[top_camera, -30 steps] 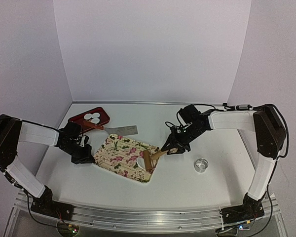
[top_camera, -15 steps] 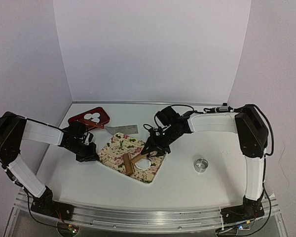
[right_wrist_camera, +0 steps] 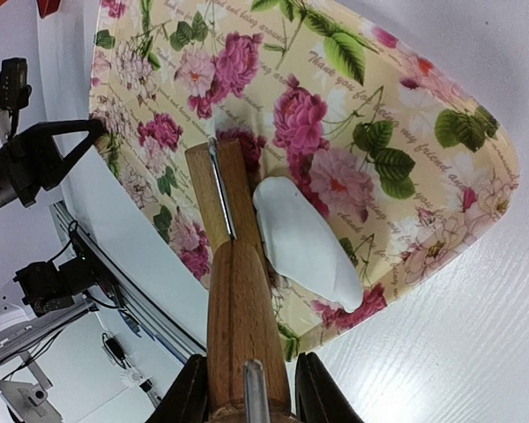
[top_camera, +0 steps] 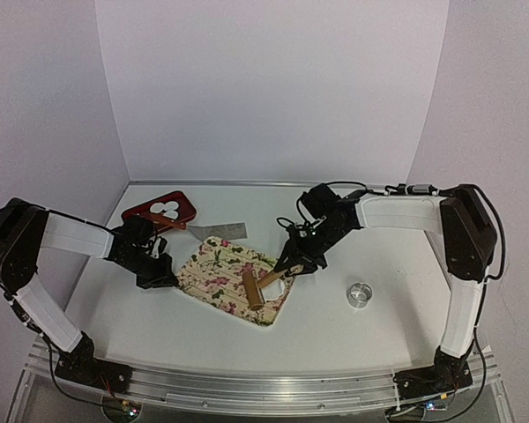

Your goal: Roll out the dumpling wrappers from the dough

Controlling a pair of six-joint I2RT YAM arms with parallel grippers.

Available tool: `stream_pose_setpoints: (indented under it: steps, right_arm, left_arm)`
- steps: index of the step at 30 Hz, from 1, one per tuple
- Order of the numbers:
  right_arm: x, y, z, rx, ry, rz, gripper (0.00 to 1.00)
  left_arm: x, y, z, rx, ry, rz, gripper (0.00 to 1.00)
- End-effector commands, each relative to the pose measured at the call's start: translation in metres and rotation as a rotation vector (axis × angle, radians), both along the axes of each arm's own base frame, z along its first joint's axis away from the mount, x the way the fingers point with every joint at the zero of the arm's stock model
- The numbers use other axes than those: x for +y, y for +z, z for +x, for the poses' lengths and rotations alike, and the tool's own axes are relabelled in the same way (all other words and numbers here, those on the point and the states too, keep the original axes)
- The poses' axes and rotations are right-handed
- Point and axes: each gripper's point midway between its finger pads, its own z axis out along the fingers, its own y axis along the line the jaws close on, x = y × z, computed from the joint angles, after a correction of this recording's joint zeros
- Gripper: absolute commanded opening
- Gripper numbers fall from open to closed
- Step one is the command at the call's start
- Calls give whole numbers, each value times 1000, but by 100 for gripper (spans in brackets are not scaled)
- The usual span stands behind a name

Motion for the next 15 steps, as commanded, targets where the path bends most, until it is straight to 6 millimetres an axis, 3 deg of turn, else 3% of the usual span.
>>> stream_pose_setpoints:
  steps: [1, 4, 7, 15]
  right_arm:
    - [-2, 5, -9, -21, 106, -82, 0]
    - [12, 38, -8, -50, 106, -16, 0]
    - [6, 61, -5, -91, 68, -13, 0]
    - [-30, 63, 3, -79, -35, -47, 0]
  left_arm:
    - [23, -23, -12, 118, 63, 107, 0]
    - [21, -21, -7, 115, 57, 110, 0]
    - [20, -18, -3, 106, 59, 111, 0]
    - [21, -19, -7, 111, 58, 110, 0]
